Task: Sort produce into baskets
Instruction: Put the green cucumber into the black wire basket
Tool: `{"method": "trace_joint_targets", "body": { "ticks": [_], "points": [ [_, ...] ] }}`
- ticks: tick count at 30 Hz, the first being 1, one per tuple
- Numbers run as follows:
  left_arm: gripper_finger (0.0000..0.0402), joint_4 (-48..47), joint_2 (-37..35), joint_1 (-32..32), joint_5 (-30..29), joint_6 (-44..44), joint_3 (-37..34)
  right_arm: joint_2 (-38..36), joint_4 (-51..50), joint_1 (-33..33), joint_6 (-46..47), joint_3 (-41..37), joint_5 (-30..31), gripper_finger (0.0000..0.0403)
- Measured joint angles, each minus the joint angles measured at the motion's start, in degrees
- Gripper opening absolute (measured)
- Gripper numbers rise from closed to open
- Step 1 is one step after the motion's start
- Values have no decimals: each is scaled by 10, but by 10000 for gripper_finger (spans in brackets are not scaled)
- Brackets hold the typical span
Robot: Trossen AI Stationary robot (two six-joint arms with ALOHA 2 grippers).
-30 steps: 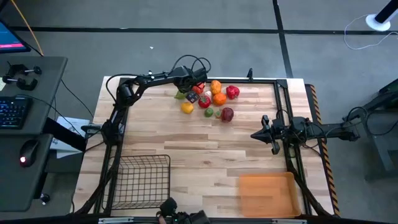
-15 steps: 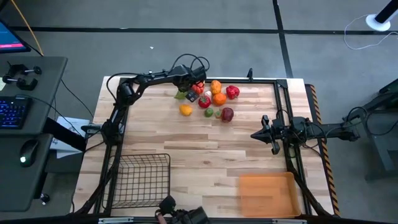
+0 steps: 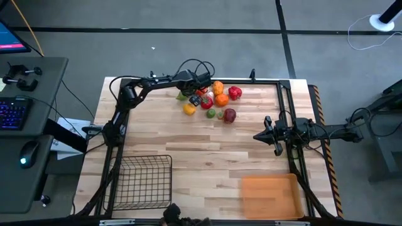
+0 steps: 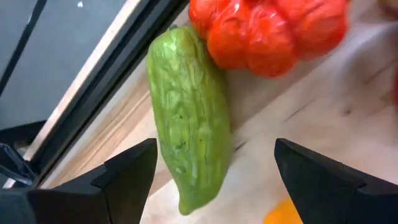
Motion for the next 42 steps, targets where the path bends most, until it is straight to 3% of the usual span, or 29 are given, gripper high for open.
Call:
{"method": "trace_joint_targets", "body": {
  "ticks": [10,19,22,27,30,42],
  "points": [
    [314,16,-2,2,0,50,0,0,0,0,0,0,0,0],
    [314,13,-28,7,43,75,-11,0,0,0,0,0,0,0],
    [314,62,-92,1,49,70,-78,0,0,0,0,0,0,0],
    [314,215,-261,-5,57,26,-310,0,0,0,0,0,0,0],
    [314,348,-319,2,125,5,-397,0,0,0,-1,0,0,0],
    [314,380,-203,29,97,13,-377,0,0,0,0,0,0,0]
  ]
}}
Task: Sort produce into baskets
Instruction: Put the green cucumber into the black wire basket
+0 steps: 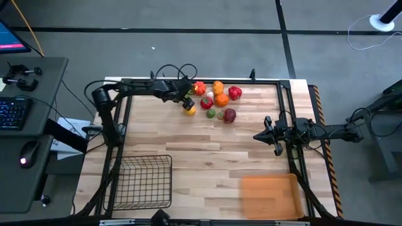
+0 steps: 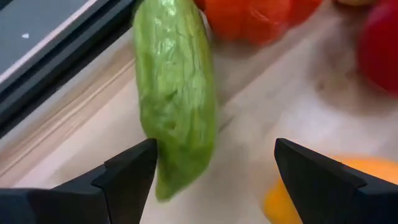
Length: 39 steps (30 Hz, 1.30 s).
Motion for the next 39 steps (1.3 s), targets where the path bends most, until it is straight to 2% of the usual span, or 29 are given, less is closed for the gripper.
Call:
{"method": "trace_joint_targets", "body": {
  "ticks": [13,26,28,30,35,39],
  "points": [
    [314,67,16,13,-13,4,1,0,0,0,-1,0,0,0],
    [309,72,54,6,-81,-46,1,0,0,0,-1,0,0,0],
    [292,71,54,1,-93,-46,0,0,0,0,0,0,0,0],
    [256,71,52,-5,-103,-45,1,0,0,0,0,0,0,0],
    [104,48,30,-15,-102,-28,1,0,0,0,0,0,0,0],
    [101,-4,-24,-18,-101,-25,0,0,0,0,0,0,0,0]
  ]
}}
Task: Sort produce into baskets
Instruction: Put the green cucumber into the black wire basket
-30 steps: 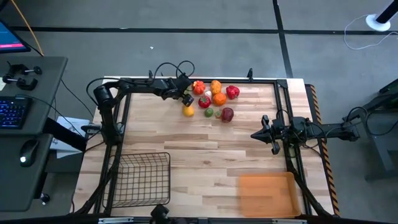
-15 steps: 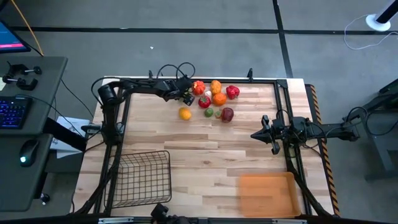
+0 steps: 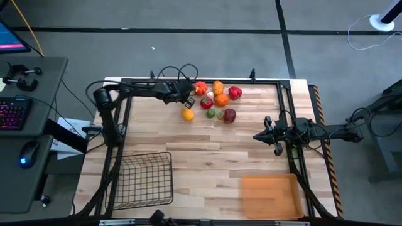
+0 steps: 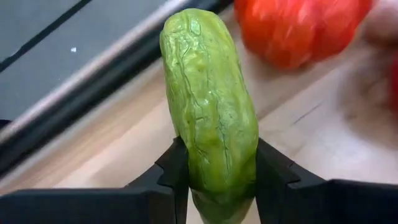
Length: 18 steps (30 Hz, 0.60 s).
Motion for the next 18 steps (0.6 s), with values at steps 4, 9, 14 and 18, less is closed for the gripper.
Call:
{"method": "trace_joint_targets", "body": {
  "ticks": [4,9,14,18],
  "points": [
    [101,-46,-94,-10,-11,2,0,0,0,0,0,0,0,0],
    [101,-107,-237,-59,86,49,1,0,0,0,0,0,0,0],
    [101,-226,-358,-172,253,7,1,0,0,0,0,0,0,0],
    [101,-283,-427,-297,300,-163,1,0,0,0,-1,0,0,0]
  ]
}}
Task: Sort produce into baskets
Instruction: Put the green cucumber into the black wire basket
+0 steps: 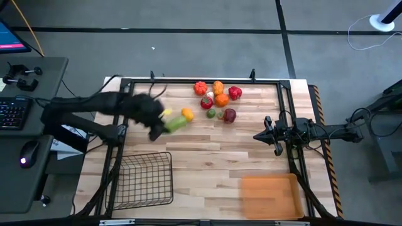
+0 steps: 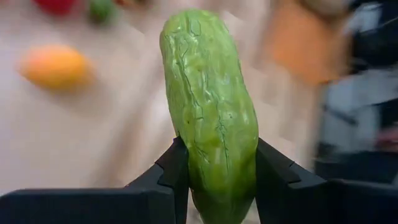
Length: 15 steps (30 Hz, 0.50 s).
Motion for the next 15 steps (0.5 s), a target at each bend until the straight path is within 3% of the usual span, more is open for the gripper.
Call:
{"method": "trace_joint_targets", "body": {
  "ticks": [4,8,11,15],
  "points": [
    [104,-15,-39,-127,11,-219,0,0,0,0,0,0,0,0],
    [138,-17,-33,-237,34,-395,0,0,0,0,0,0,0,0],
    [167,-19,-12,-295,34,-449,-1,0,0,0,1,0,0,0],
    [204,-46,17,-336,56,-452,-1,0,0,0,1,0,0,0]
  ]
}}
